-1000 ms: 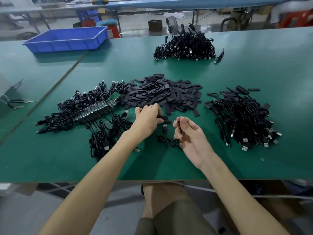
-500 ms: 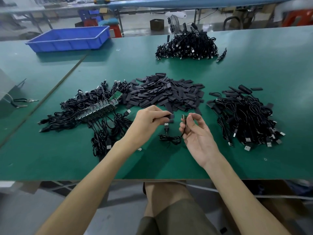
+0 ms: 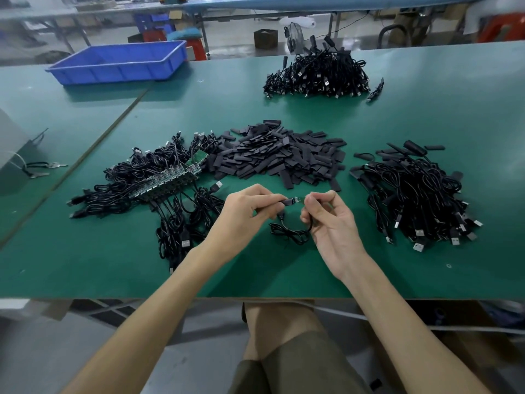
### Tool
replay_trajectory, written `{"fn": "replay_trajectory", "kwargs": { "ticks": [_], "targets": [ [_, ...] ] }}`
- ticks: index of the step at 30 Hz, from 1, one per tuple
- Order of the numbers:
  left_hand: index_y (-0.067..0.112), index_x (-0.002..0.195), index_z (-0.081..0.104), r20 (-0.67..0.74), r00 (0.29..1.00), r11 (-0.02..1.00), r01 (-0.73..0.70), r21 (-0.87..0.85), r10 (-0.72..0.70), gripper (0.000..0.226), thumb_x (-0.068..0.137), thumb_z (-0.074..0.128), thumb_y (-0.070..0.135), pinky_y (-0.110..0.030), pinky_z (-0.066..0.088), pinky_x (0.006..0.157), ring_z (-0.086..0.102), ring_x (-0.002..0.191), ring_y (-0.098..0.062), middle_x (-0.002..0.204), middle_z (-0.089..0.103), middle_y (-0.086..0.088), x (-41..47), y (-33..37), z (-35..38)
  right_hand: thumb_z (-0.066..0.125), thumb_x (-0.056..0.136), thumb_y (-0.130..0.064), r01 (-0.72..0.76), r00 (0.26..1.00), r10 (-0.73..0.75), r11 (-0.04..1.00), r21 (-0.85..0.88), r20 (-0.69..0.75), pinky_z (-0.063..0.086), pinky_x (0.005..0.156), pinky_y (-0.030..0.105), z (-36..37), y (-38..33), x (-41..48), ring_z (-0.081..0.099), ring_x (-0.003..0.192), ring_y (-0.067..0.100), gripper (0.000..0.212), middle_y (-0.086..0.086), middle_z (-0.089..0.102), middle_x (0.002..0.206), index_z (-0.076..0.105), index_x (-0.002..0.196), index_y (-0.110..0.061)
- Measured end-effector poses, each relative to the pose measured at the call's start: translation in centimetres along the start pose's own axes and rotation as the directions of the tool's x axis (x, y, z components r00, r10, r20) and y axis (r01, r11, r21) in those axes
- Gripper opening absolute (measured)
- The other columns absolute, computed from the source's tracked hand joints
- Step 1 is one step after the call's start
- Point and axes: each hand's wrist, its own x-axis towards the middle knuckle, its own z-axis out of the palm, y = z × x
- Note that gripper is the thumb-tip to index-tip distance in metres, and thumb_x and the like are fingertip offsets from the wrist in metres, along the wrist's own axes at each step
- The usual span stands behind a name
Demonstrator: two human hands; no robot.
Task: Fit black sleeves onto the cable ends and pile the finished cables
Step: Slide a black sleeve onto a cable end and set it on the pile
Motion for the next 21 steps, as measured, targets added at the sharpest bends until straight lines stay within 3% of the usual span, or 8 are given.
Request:
{"fn": "replay_trajectory", "kwargs": {
  "ticks": [6,14,21],
  "targets": [
    [0.013,0.111,0.078,-0.024,1.000,1.000,-0.011,0.026,0.011,0.019,0.093,0.072,0.017,-0.027,0.053,0.078,0.064,0.078,-0.009,0.090,0.068,0.006,-0.1,0.3,0.0,0.081,0.077,-0.011,0.008,1.000,-0.008,1.000,-0.013,0.015,0.054,0.069,0.023,0.0,0.1,0.0,0.061,0.069,0.014,0.014,0.000,0.066,0.082,0.069,0.078,-0.019],
    [0.013,0.116,0.076,0.078,0.997,1.000,-0.005,0.015,0.004,0.024,0.092,0.071,0.011,-0.024,0.051,0.082,0.063,0.088,-0.009,0.099,0.067,0.002,0.1,0.5,-0.7,0.082,0.074,-0.014,0.018,1.000,-0.017,0.997,-0.074,0.004,0.054,0.072,0.023,-0.1,0.3,0.1,0.062,0.069,0.012,0.021,-0.003,0.068,0.082,0.064,0.085,-0.014],
    [0.012,0.119,0.075,0.122,0.992,0.982,-0.053,0.182,0.031,0.024,0.097,0.067,0.017,-0.011,0.040,0.081,0.055,0.086,-0.007,0.101,0.063,0.000,0.0,0.5,-1.4,0.086,0.069,-0.013,0.099,0.994,-0.088,0.968,-0.232,0.058,0.055,0.074,0.024,0.2,0.7,-0.3,0.064,0.075,0.014,0.027,0.000,0.066,0.082,0.060,0.080,-0.013]
  ]
}}
